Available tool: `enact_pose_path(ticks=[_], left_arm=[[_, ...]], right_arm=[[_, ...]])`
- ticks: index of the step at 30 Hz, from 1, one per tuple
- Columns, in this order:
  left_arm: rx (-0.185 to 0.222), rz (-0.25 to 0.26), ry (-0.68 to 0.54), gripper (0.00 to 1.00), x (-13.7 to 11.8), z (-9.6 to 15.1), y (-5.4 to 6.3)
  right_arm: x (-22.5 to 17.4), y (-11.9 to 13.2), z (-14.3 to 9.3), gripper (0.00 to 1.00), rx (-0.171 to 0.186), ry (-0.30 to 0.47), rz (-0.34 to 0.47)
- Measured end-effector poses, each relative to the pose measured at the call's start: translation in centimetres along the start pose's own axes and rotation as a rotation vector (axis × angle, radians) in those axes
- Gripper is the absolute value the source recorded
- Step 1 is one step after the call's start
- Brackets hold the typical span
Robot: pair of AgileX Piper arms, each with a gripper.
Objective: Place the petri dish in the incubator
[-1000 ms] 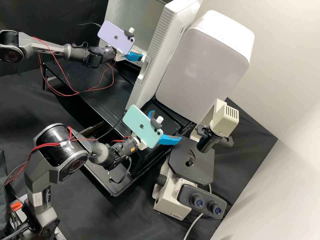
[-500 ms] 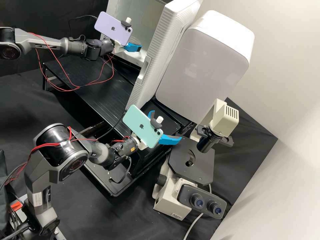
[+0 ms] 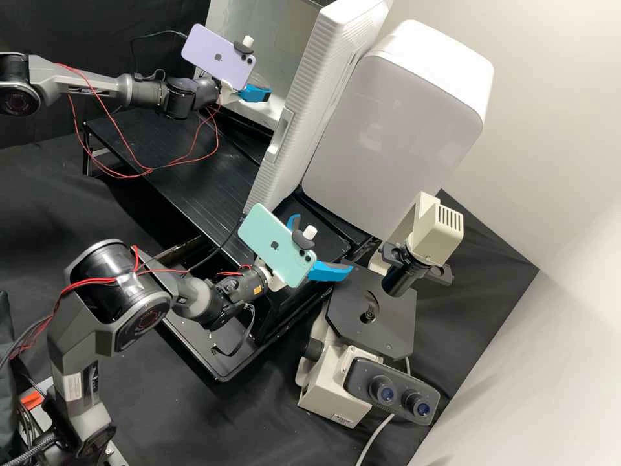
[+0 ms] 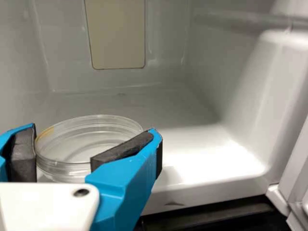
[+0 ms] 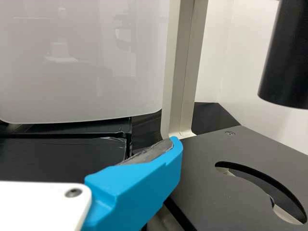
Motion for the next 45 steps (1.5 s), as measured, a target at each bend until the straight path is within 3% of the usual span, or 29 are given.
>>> enact_pose_path(ticks=[34, 35, 45], left_arm=[[0.013, -0.033, 0.028, 0.00, 0.2, -0.5, -1.3], [0.013, -0.033, 0.028, 1.00, 0.2, -0.5, -1.3], [0.021, -0.042, 0.033, 1.00, 0.3, -0.6, -1.8]], right_arm=[[0.0, 0.0, 0.0, 1.00, 0.000, 0.000, 0.000], [0.0, 0.0, 0.0, 1.00, 0.000, 0.000, 0.000], [0.0, 0.0, 0.0, 1.00, 0.000, 0.000, 0.000]])
